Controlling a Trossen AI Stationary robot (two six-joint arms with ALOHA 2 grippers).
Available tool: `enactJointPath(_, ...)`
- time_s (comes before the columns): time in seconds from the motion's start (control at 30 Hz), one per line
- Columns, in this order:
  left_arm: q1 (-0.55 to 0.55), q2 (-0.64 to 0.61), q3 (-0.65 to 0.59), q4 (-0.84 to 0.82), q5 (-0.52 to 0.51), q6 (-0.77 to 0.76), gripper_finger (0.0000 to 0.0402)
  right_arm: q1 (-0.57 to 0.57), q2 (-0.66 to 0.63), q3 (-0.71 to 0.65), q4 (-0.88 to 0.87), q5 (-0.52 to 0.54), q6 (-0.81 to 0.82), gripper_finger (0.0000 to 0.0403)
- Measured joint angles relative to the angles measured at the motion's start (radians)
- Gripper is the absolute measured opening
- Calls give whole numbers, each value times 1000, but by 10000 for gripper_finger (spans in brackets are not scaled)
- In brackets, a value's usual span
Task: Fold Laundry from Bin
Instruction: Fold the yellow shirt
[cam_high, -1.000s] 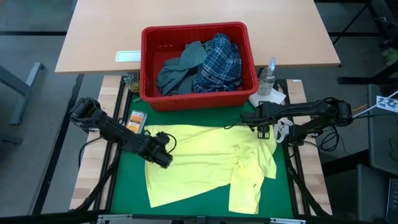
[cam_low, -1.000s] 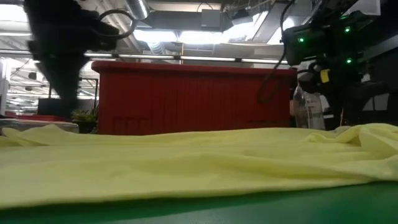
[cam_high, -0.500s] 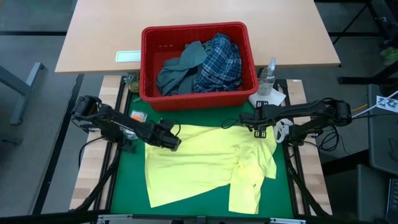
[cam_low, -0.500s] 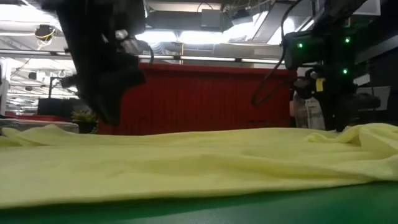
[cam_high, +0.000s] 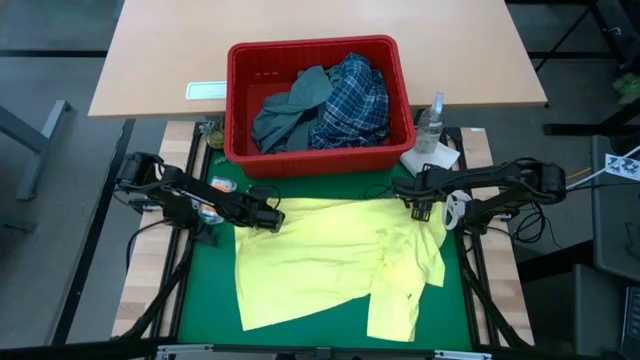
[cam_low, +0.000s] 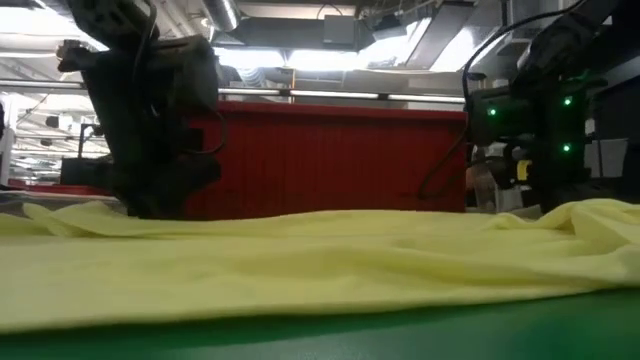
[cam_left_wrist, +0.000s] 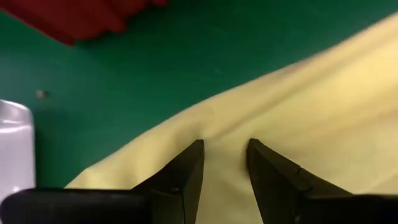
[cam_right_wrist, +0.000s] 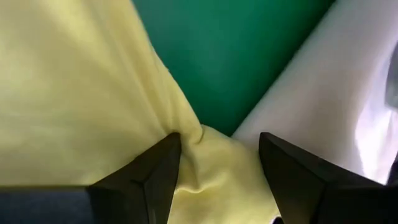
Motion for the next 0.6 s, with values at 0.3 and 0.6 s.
enactJointPath(0.3,50,4,-16,-13,-106,-3,121,-68,0,-9,-22,-40,53,225)
enactJointPath(0.6,47,4,19,-21,-71,28,121,-67,4,137,-258,-65,21,225)
